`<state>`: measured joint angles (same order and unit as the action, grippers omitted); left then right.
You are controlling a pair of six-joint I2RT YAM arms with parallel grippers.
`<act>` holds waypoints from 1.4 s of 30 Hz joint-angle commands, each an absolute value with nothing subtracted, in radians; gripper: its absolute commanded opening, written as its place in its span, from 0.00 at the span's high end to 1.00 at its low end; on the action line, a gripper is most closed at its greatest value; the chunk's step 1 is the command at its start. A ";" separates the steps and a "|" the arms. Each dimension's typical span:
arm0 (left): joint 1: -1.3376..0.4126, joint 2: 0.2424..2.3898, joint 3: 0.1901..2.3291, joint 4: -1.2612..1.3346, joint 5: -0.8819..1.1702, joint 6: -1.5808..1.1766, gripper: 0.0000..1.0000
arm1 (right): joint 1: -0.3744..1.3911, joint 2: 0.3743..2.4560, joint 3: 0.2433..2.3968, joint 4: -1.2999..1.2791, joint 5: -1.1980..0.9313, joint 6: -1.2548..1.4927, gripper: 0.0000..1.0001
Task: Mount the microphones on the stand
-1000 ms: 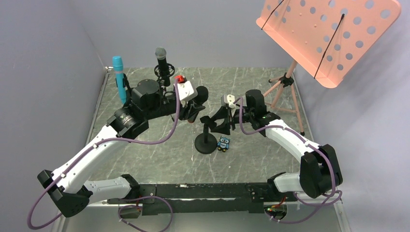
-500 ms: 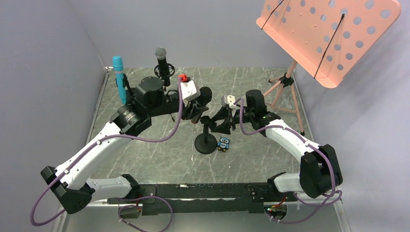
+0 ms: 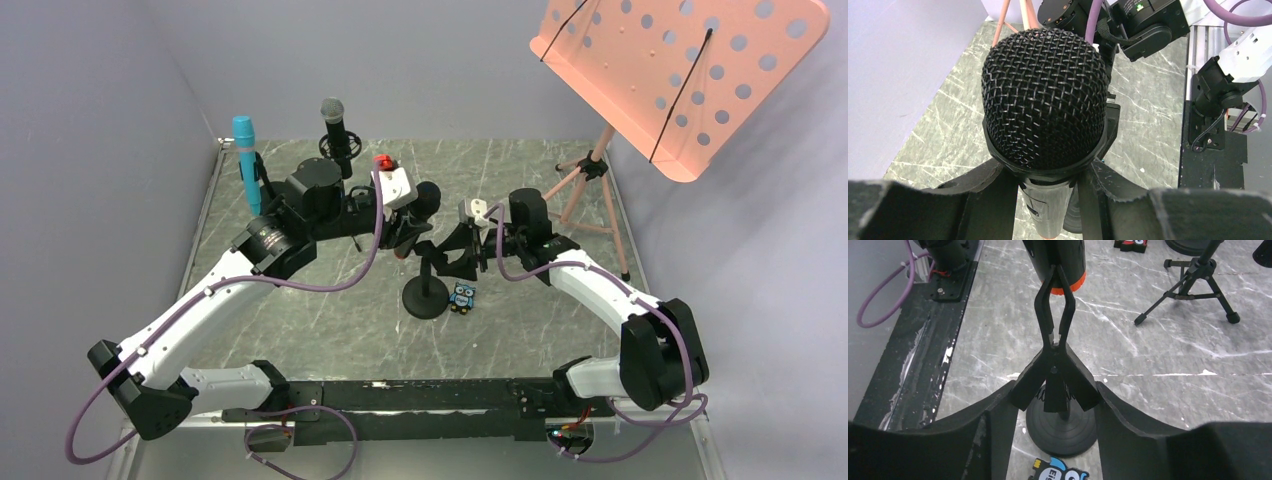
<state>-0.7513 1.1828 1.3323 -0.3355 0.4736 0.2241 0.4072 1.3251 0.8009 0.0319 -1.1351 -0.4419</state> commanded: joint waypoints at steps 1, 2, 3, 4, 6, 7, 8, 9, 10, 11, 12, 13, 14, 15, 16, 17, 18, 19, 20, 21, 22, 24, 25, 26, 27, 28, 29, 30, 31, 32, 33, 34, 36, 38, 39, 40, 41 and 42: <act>-0.749 1.170 1.386 -0.284 0.492 0.241 1.00 | 0.403 1.304 0.814 0.057 -1.161 -0.446 0.54; -0.750 1.170 1.388 -0.283 0.492 0.241 1.00 | 0.403 1.303 0.818 0.046 -1.163 -0.456 0.59; -0.749 1.172 1.390 -0.285 0.494 0.241 1.00 | 0.403 1.302 0.819 0.048 -1.164 -0.456 0.63; -0.750 1.173 1.393 -0.285 0.495 0.241 1.00 | 0.403 1.302 0.818 0.052 -1.164 -0.452 0.67; -0.749 1.179 1.400 -0.290 0.498 0.242 1.00 | 0.401 1.300 0.816 0.052 -1.164 -0.455 0.70; -0.749 1.181 1.404 -0.293 0.498 0.244 1.00 | 0.402 1.300 0.817 0.049 -1.164 -0.458 0.71; -0.749 1.183 1.407 -0.297 0.499 0.246 1.00 | 0.402 1.301 0.818 0.046 -1.164 -0.459 0.71; -0.749 1.186 1.411 -0.301 0.499 0.248 1.00 | 0.402 1.301 0.819 0.044 -1.164 -0.460 0.71; -0.749 1.189 1.414 -0.305 0.501 0.252 1.00 | 0.402 1.302 0.820 0.044 -1.165 -0.461 0.71; -0.749 1.192 1.416 -0.309 0.505 0.254 1.00 | 0.402 1.302 0.819 0.043 -1.164 -0.462 0.72; -0.749 1.194 1.419 -0.313 0.511 0.256 1.00 | 0.402 1.302 0.820 0.042 -1.164 -0.464 0.72; -0.749 1.197 1.423 -0.317 0.519 0.257 1.00 | 0.402 1.302 0.820 0.042 -1.165 -0.464 0.72; -0.750 1.201 1.426 -0.321 0.526 0.260 1.00 | 0.402 1.302 0.821 0.041 -1.166 -0.465 0.72; -0.750 1.207 1.431 -0.325 0.532 0.263 1.00 | 0.402 1.304 0.821 0.040 -1.167 -0.465 0.72; -0.750 1.213 1.437 -0.332 0.540 0.269 1.00 | 0.402 1.303 0.822 0.039 -1.168 -0.466 0.73; -0.750 1.221 1.444 -0.344 0.547 0.272 1.00 | 0.402 1.305 0.822 0.038 -1.169 -0.467 0.73; -0.751 1.231 1.454 -0.355 0.557 0.278 1.00 | 0.401 1.305 0.824 0.037 -1.169 -0.467 0.73; -0.752 1.241 1.466 -0.372 0.565 0.282 1.00 | 0.401 1.304 0.824 0.034 -1.169 -0.469 0.73; -0.753 1.252 1.478 -0.385 0.577 0.285 1.00 | 0.400 1.305 0.824 0.034 -1.170 -0.468 0.73; -0.753 1.263 1.490 -0.397 0.584 0.289 1.00 | 0.401 1.304 0.824 0.035 -1.170 -0.468 0.73; -0.756 1.275 1.504 -0.412 0.588 0.294 1.00 | 0.400 1.305 0.824 0.034 -1.172 -0.469 0.73; -0.758 1.299 1.529 -0.442 0.595 0.302 1.00 | 0.400 1.305 0.825 0.035 -1.173 -0.469 0.74; -0.758 1.318 1.541 -0.457 0.601 0.306 1.00 | 0.402 1.304 0.825 0.035 -1.174 -0.469 0.74; -0.759 1.334 1.553 -0.471 0.606 0.310 1.00 | 0.401 1.306 0.825 0.034 -1.175 -0.469 0.74; -0.758 1.349 1.565 -0.487 0.612 0.315 1.00 | 0.401 1.306 0.825 0.034 -1.177 -0.468 0.74; -0.759 1.366 1.579 -0.508 0.618 0.320 1.00 | 0.401 1.307 0.825 0.034 -1.178 -0.467 0.74; -0.759 1.382 1.594 -0.519 0.620 0.321 1.00 | 0.401 1.308 0.825 0.033 -1.179 -0.467 0.74; -0.759 1.399 1.606 -0.533 0.621 0.325 1.00 | 0.400 1.307 0.825 0.033 -1.180 -0.467 0.74; -0.759 1.411 1.616 -0.543 0.623 0.326 1.00 | 0.401 1.308 0.825 0.034 -1.182 -0.468 0.74; -0.760 1.423 1.623 -0.553 0.624 0.329 1.00 | 0.400 1.308 0.824 0.035 -1.183 -0.468 0.74; -0.759 1.432 1.626 -0.558 0.629 0.330 1.00 | 0.400 1.306 0.824 0.035 -1.183 -0.468 0.74; -0.759 1.441 1.626 -0.563 0.635 0.330 1.00 | 0.400 1.307 0.824 0.035 -1.184 -0.469 0.74; -0.758 1.460 1.629 -0.573 0.647 0.333 1.00 | 0.400 1.307 0.823 0.035 -1.185 -0.469 0.74; -0.758 1.481 1.636 -0.588 0.656 0.336 1.00 | 0.400 1.308 0.822 0.034 -1.189 -0.468 0.74; -0.758 1.489 1.639 -0.594 0.658 0.337 1.00 | 0.401 1.307 0.822 0.035 -1.190 -0.469 0.74; -0.758 1.497 1.639 -0.597 0.663 0.339 1.00 | 0.400 1.307 0.821 0.038 -1.193 -0.466 0.74; -0.759 1.506 1.639 -0.598 0.665 0.339 1.00 | 0.400 1.307 0.820 0.040 -1.195 -0.463 0.74; -0.758 1.511 1.636 -0.598 0.668 0.338 1.00 | 0.400 1.306 0.818 0.043 -1.196 -0.462 0.74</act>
<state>-0.7551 1.4960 1.5917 -0.6003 0.6075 0.3134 0.4015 1.3254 0.8009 0.0067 -1.1393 -0.4572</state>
